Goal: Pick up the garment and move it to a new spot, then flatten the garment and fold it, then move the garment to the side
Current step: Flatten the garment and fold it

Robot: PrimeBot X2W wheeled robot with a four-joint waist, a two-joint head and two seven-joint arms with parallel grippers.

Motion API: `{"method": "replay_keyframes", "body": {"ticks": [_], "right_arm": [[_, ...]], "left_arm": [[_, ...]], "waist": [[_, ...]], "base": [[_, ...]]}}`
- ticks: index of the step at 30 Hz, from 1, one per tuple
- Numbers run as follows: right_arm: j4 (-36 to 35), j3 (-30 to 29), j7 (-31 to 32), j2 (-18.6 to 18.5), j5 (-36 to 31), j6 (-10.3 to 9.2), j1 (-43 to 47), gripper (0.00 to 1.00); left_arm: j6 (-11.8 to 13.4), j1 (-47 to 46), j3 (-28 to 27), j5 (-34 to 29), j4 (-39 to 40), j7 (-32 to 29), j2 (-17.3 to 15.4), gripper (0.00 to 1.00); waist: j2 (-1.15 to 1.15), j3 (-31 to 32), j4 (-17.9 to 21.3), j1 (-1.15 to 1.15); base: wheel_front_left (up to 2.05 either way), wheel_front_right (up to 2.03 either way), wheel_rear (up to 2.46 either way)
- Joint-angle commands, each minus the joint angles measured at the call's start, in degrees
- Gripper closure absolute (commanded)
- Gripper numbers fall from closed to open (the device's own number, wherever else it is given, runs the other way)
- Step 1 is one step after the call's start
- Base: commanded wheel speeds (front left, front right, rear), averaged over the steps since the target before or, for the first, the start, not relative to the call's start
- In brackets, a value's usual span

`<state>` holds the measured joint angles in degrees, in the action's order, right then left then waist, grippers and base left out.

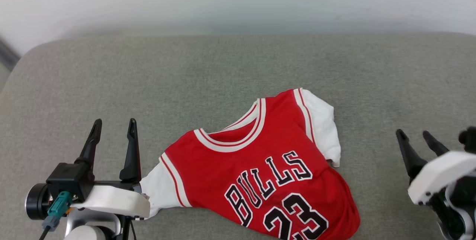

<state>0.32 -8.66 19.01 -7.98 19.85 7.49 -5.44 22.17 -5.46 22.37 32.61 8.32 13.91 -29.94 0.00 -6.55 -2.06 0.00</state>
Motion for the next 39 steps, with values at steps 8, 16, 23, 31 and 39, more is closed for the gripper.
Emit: {"method": "replay_keyframes", "body": {"ticks": [8, 16, 23, 31, 39], "right_arm": [[11.9, 8.52, 13.97, -5.04, 4.25, 0.0, -15.48, 0.0], [25.15, 15.88, 21.59, -6.32, 4.48, 0.0, -28.78, 0.0], [38.98, 18.84, 27.92, -3.69, 2.74, 0.01, -30.03, 0.0], [42.34, 20.4, 27.85, -2.69, 1.7, 0.07, -32.77, 1.0], [34.66, 19.71, 19.98, -5.64, 0.84, 0.0, -32.66, 1.0]], "left_arm": [[-1.04, -2.1, -0.67, -1.7, 0.34, 1.03, 2.04, 0.0], [-3.29, -4.39, -1.68, -2.69, -0.81, 1.35, 4.6, 0.0], [-6.29, -5.28, -3.04, -3.66, -2.19, 1.39, 7.14, 0.0], [-7.83, -3.39, -4.88, -2.58, -5.42, 1.13, 7.72, 0.0], [-8.89, -2.68, -7.84, 1.09, -5.54, -5.46, 2.81, 0.0]], "waist": [[0.0, -5.59, -4.52, 0.0], [0.0, -10.32, -6.71, 0.0], [0.0, -11.27, -8.07, 0.0], [0.0, -9.98, -7.05, 0.0], [0.0, -6.79, -2.48, 0.0]], "base": [[0.0, 0.0, 0.0], [0.0, 0.0, 0.0], [0.0, 0.0, 0.0], [0.0, 0.0, 0.0], [0.0, 0.0, 0.0]]}}
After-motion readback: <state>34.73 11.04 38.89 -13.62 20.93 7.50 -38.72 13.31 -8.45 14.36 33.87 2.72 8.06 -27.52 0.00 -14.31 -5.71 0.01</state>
